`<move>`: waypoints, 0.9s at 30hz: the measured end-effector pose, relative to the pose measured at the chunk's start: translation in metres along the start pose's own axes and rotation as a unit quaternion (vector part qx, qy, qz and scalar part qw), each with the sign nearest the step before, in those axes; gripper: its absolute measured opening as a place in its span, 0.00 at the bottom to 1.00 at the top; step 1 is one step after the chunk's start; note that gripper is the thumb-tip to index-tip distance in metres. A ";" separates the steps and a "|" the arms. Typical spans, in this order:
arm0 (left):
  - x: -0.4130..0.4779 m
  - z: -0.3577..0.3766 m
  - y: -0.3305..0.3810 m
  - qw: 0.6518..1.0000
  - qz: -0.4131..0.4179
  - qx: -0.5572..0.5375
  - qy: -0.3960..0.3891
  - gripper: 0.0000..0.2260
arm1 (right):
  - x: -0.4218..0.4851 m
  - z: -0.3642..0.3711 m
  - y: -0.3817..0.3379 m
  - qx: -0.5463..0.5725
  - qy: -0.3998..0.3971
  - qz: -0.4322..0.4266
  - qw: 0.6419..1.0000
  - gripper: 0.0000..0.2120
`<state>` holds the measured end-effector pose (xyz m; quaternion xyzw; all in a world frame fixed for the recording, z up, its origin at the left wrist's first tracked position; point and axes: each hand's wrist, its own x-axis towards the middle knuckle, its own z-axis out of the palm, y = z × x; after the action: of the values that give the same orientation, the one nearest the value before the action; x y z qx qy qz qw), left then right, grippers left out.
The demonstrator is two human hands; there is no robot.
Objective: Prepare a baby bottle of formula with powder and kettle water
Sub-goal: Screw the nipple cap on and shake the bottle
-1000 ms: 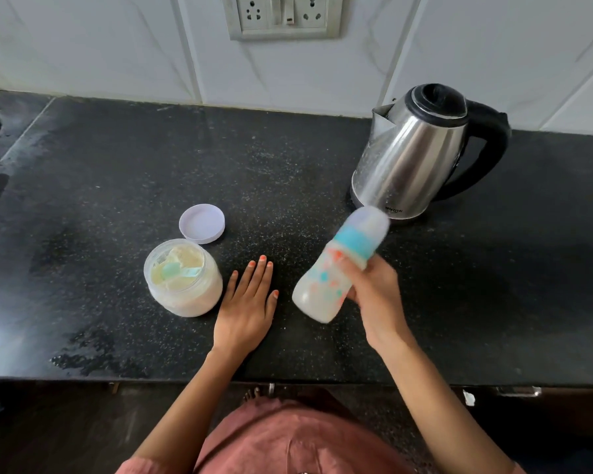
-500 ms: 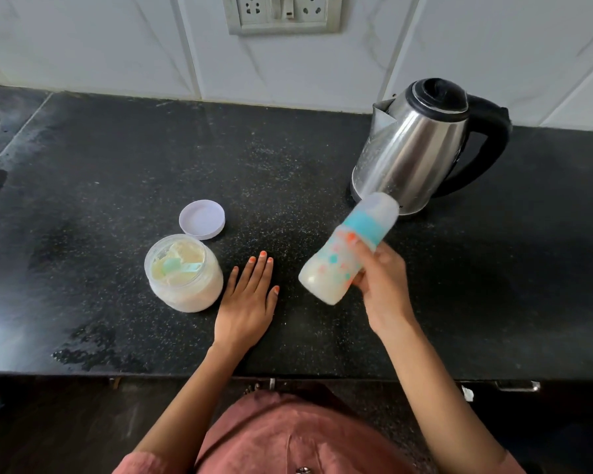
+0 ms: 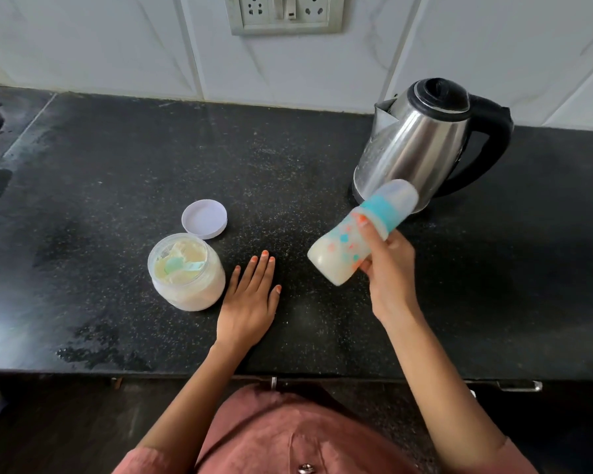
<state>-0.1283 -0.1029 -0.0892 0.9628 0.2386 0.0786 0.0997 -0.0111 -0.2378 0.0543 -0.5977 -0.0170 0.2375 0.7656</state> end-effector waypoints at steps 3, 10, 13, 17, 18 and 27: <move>0.000 0.002 -0.001 1.000 -0.003 0.001 -0.001 0.24 | -0.013 0.001 0.008 -0.153 -0.138 0.001 0.979 0.10; 0.000 0.000 0.000 1.000 -0.002 -0.004 0.002 0.24 | -0.001 0.003 0.001 0.064 0.036 0.017 0.997 0.09; 0.000 0.001 -0.001 1.000 0.010 0.004 0.004 0.24 | -0.015 0.007 0.012 -0.070 -0.059 0.039 0.995 0.05; -0.001 0.003 -0.002 1.000 0.002 0.007 0.004 0.24 | -0.018 0.002 0.007 -0.090 -0.108 0.020 0.990 0.11; -0.001 0.003 -0.001 1.000 -0.003 0.006 0.006 0.24 | -0.013 0.001 0.002 -0.030 -0.065 0.024 0.997 0.12; -0.002 0.003 -0.003 1.000 0.020 0.018 0.004 0.25 | -0.023 0.006 0.010 -0.114 -0.131 0.011 0.985 0.08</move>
<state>-0.1305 -0.1018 -0.0925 0.9686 0.2213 0.0802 0.0800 -0.0367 -0.2394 0.0528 -0.6446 -0.1377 0.3189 0.6811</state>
